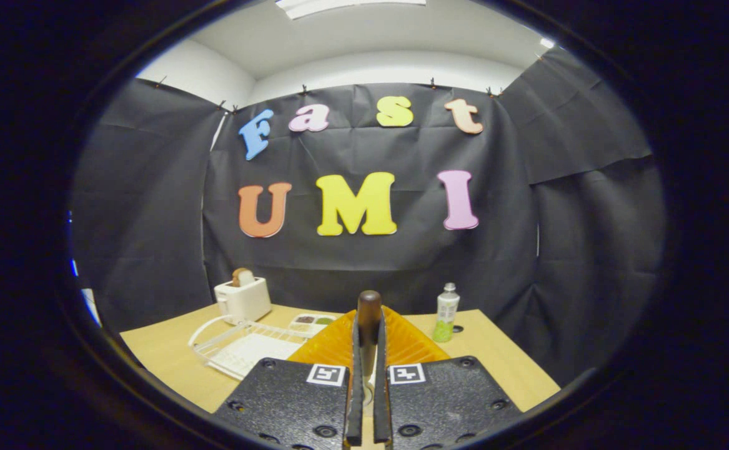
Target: Take the plate from the dish rack, then take the spoon from the basket and place it into the plate.
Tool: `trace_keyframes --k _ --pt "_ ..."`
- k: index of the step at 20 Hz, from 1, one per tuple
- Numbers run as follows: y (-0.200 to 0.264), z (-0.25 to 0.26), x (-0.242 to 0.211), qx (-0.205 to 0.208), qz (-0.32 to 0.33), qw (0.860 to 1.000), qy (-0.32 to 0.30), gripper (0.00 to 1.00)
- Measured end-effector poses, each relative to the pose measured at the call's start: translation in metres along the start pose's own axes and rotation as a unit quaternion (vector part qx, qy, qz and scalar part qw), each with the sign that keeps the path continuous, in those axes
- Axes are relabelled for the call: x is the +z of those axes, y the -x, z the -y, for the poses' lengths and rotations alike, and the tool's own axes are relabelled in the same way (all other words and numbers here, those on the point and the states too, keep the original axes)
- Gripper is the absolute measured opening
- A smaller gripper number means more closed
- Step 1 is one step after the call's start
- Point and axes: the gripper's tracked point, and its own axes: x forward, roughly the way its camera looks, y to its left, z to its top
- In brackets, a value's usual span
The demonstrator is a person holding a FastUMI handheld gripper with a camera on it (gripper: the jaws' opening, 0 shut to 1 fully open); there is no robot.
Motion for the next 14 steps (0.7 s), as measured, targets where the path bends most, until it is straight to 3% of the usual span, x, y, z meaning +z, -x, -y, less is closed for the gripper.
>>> trace_keyframes --k 8,14 --pt "0.004 -0.082 -0.069 0.063 -0.041 0.997 0.0 0.12" --pt "-0.002 -0.112 -0.115 0.087 -0.071 0.993 -0.021 0.12"
